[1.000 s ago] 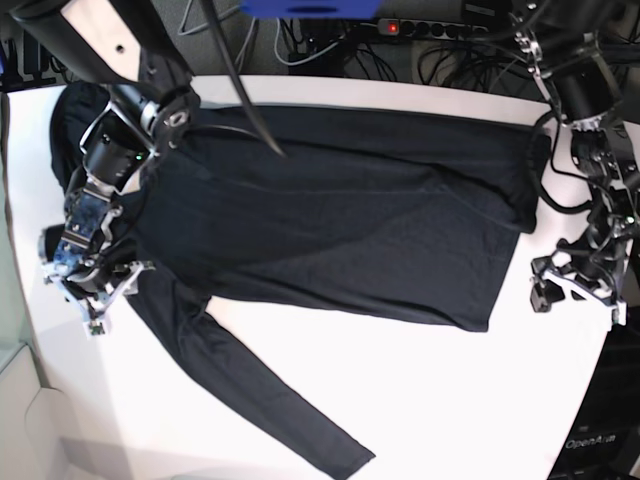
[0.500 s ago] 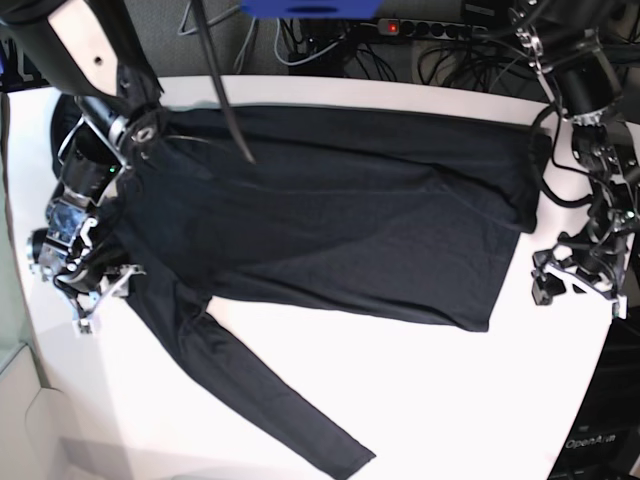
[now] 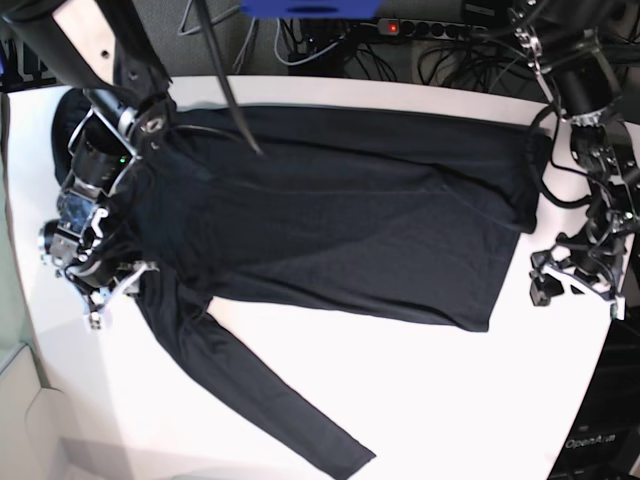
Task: Fold the T-shirt properly
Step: 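Move both grippers down to the shirt's side edges and grasp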
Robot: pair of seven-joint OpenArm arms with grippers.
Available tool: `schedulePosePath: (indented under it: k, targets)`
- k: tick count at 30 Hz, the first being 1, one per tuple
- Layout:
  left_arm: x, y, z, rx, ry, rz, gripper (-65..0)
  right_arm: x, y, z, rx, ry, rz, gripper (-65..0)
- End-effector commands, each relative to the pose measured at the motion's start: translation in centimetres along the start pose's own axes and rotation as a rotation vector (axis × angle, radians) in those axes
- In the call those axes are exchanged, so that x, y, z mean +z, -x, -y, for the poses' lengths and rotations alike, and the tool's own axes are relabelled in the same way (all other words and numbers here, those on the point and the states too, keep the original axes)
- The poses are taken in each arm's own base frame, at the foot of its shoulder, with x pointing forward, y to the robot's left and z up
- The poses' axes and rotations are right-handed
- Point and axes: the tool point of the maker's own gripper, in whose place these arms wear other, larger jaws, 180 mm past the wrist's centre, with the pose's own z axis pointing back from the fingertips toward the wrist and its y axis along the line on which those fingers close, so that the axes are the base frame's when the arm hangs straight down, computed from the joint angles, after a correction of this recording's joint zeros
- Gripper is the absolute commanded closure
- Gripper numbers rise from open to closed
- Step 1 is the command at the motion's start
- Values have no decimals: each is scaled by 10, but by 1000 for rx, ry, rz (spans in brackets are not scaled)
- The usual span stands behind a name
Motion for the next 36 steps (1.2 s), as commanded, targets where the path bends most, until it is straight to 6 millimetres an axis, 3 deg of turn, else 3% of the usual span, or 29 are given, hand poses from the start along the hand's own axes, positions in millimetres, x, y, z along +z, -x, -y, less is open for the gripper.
schedulePosePath:
  k: [1, 5, 7, 11, 17, 23, 28, 33, 36]
  targets:
    - [4, -26, 0, -17, 4, 68, -466, 1, 7, 3, 19, 15, -49, -200]
    - [1, -35, 1, -11, 8, 83, -466, 1, 12, 3, 21, 13, -57, -47]
    - [-1, -33, 1, -3, 9, 77, -466, 1, 11, 3, 22, 14, -56, 0]
    - [-8, -34, 1, 18, 15, 71, -466, 4, 9, 9, 24, 28, -50, 0]
    - [-23, -30, 18, 2, 56, 32, -466, 21, -16, 30, 49, 106, 19, 0]
    - [-30, -45, 42, -16, 99, 141, -466, 31, -25, 24, 69, 138, 60, 0]
    - [-50, -33, 55, -9, 130, 126, -467, 31, -14, 20, 70, 134, 43, 0]
    - [-72, -10, 44, 75, 113, 97, -467, 31, -12, 19, 70, 132, 39, 0]
    - [-79, -10, 40, 107, 105, 115, -467, 31, -11, 20, 71, 134, 35, 0]
